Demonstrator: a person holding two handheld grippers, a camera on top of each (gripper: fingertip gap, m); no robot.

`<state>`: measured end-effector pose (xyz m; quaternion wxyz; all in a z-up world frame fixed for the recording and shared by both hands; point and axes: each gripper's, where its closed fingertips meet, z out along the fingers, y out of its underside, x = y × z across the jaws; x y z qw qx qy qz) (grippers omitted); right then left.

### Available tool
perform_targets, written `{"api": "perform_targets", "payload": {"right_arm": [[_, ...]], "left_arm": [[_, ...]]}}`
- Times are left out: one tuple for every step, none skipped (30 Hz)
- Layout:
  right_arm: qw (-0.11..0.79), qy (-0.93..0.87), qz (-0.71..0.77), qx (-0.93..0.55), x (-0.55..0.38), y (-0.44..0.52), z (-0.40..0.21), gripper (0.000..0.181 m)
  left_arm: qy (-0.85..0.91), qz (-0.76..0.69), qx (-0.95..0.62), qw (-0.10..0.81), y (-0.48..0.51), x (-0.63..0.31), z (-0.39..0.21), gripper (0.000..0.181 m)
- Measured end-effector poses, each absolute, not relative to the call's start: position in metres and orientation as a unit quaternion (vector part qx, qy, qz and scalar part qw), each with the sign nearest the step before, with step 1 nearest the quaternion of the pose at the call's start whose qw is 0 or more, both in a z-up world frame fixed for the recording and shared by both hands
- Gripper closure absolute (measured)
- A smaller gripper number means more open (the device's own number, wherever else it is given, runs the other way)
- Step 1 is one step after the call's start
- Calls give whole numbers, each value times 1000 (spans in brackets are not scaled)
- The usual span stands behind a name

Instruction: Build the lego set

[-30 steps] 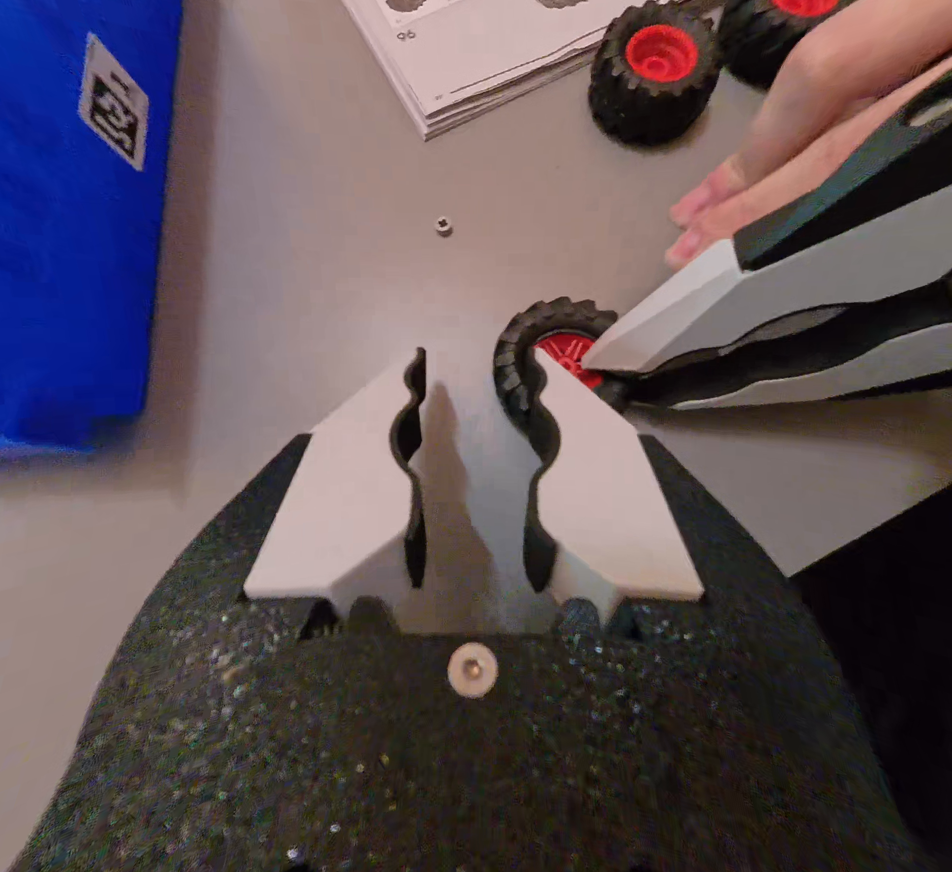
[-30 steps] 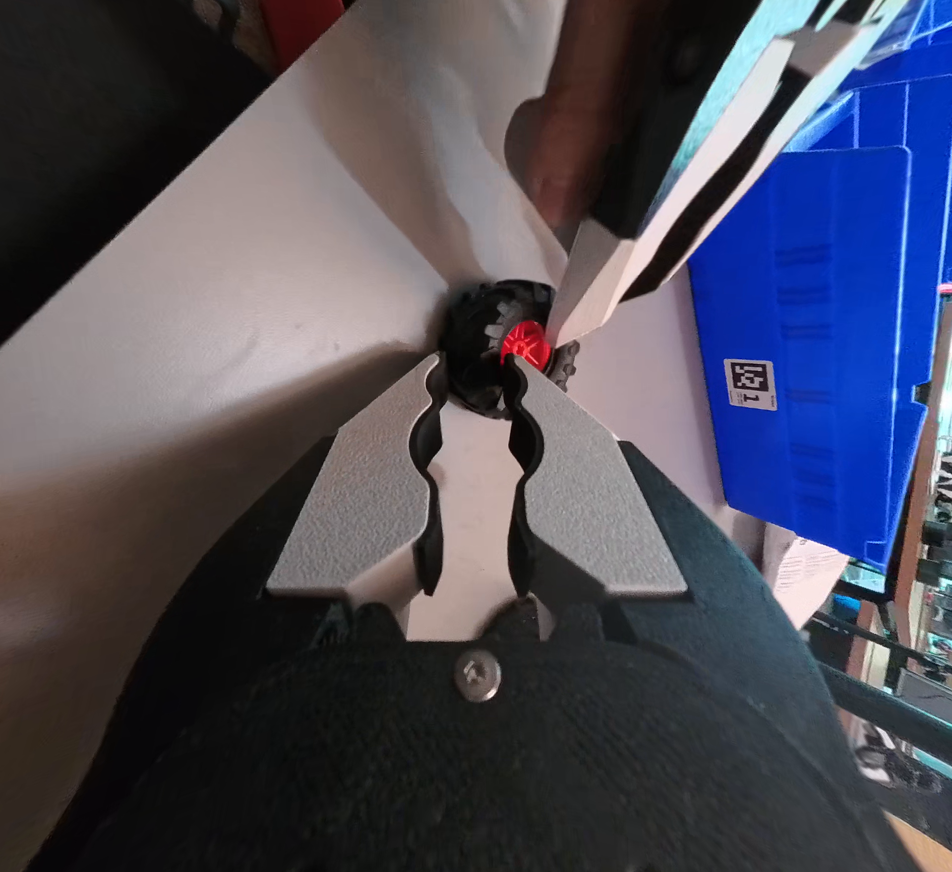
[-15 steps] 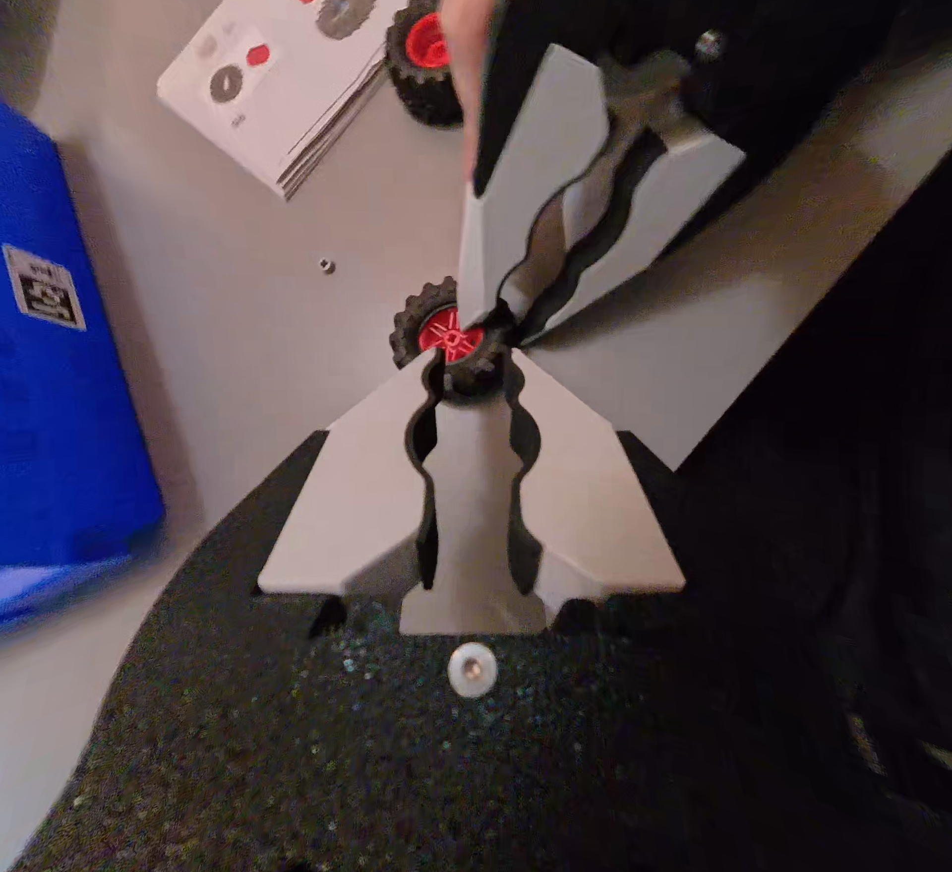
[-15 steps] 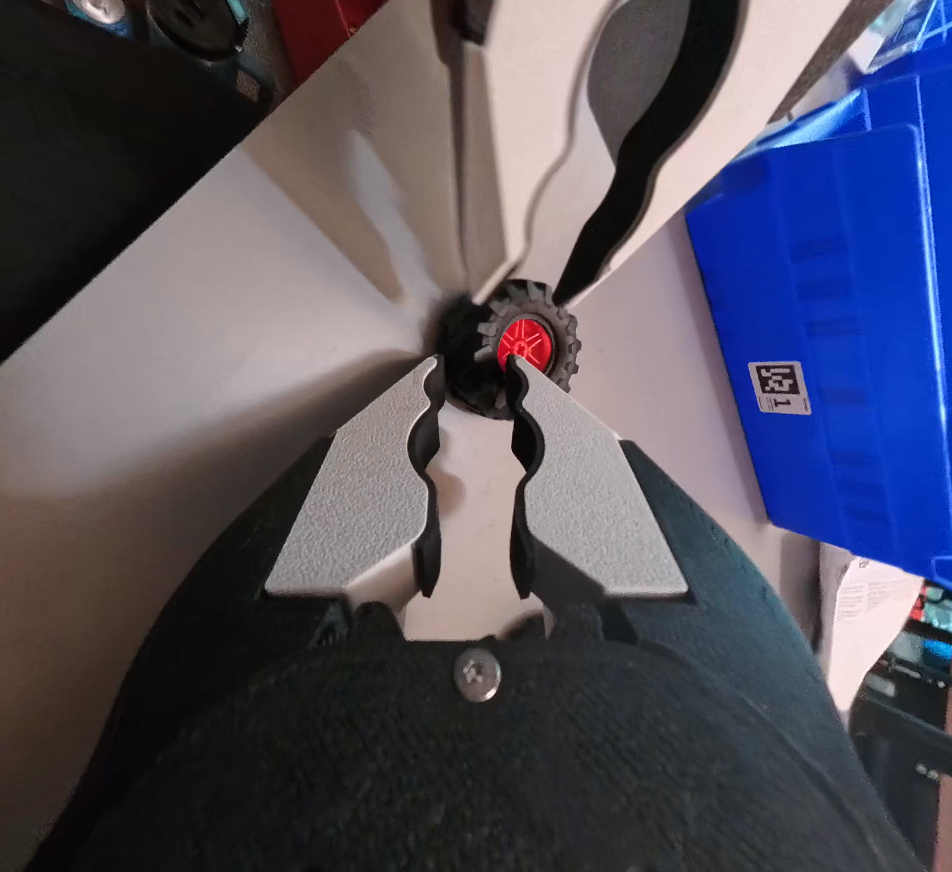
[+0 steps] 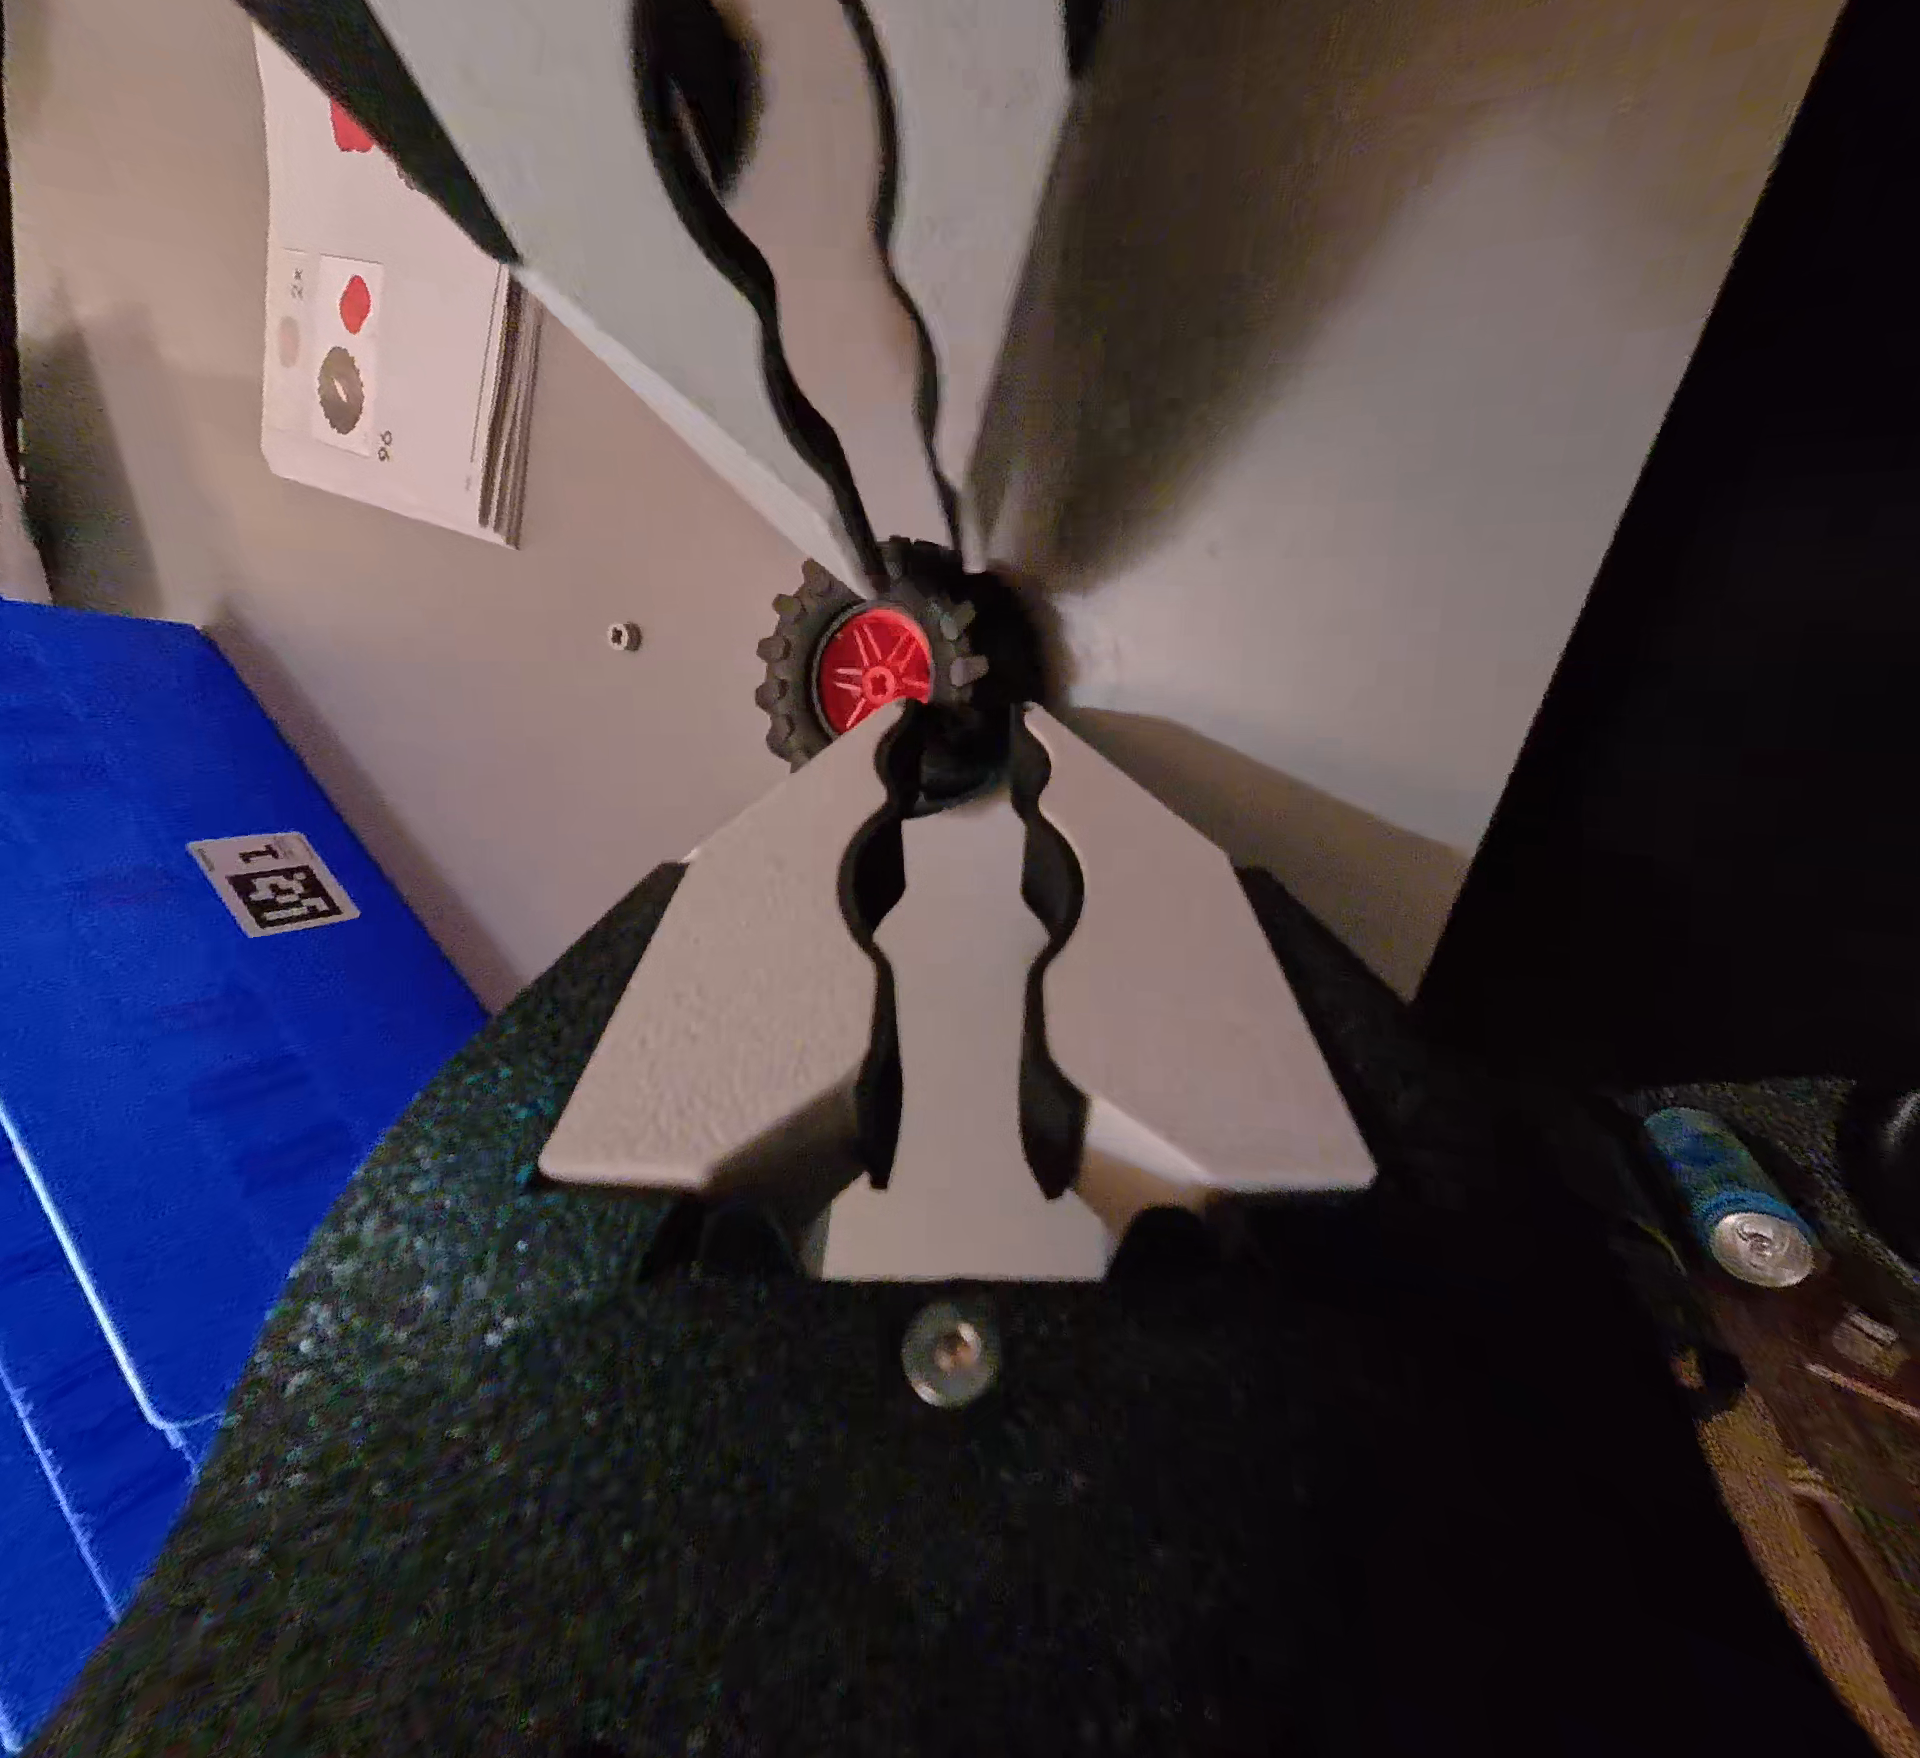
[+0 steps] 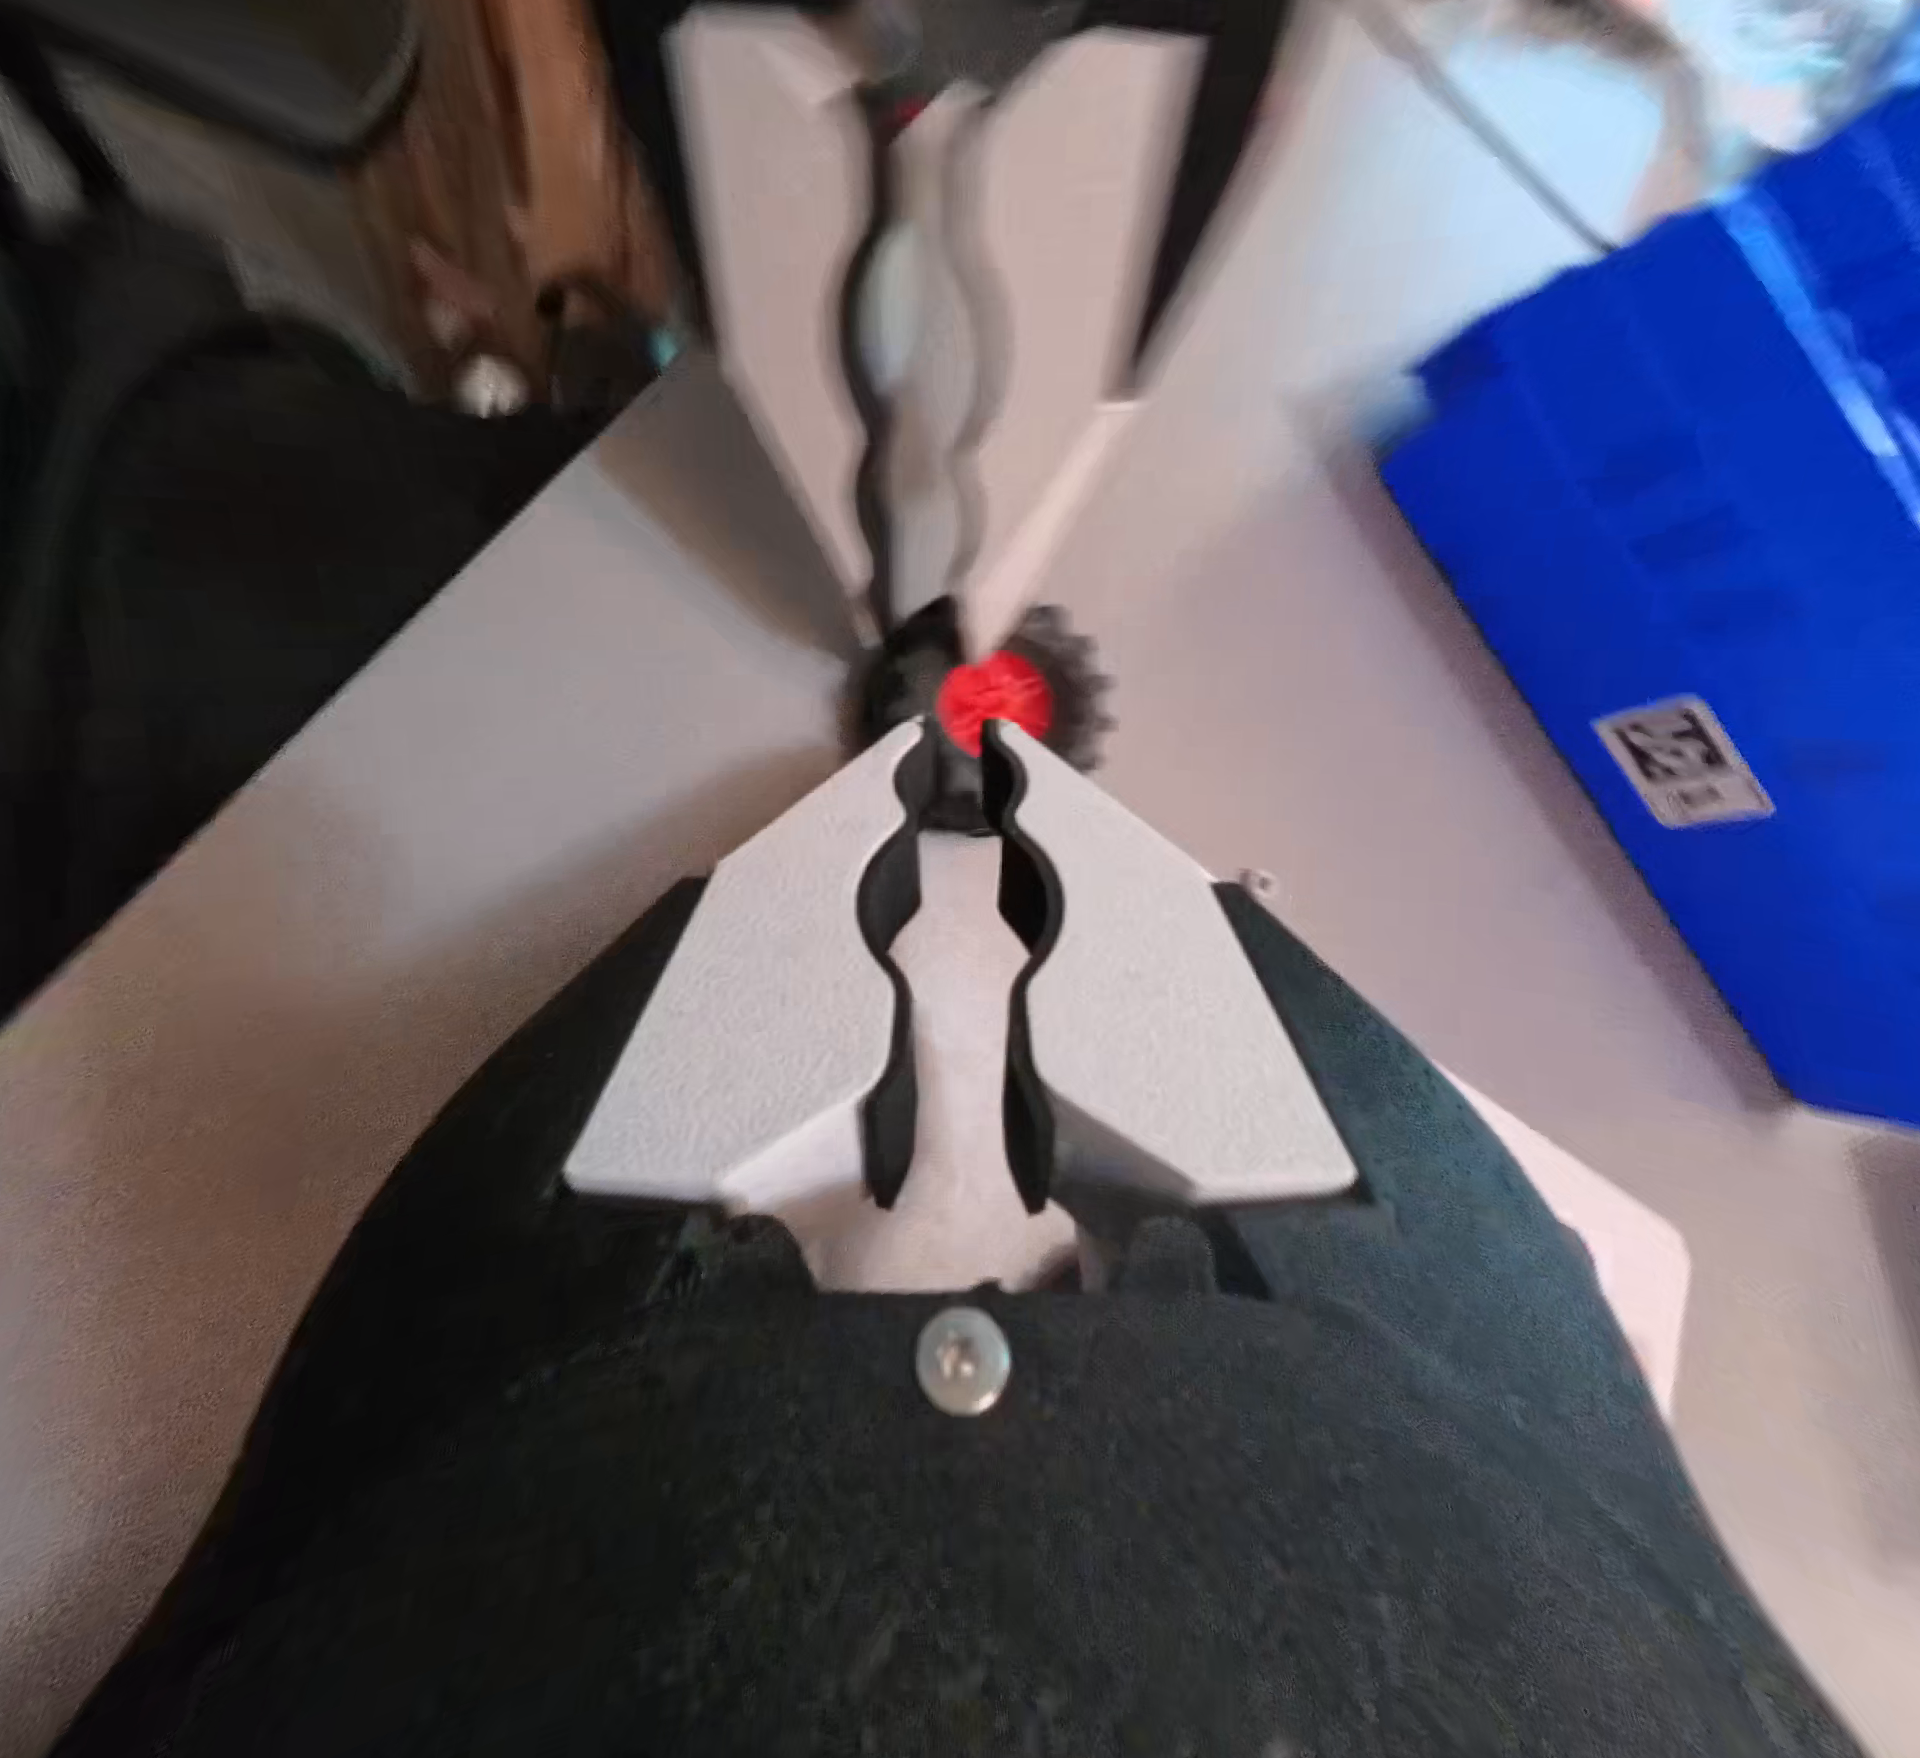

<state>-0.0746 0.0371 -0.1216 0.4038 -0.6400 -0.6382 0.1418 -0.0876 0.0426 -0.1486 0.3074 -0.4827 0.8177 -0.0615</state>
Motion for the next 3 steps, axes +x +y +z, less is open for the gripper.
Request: {"api": "perform_targets", "payload": {"right_arm": [[430, -595, 153, -662, -70, 51, -108, 181], [437, -565, 159, -682, -67, 61, -103, 175], [413, -563, 173, -695, -68, 61, -108, 161]], "left_arm": [[816, -62, -483, 313, 42, -87, -149, 168], [814, -61, -482, 318, 42, -87, -149, 168], [813, -61, -482, 322, 42, -87, -149, 168]]}}
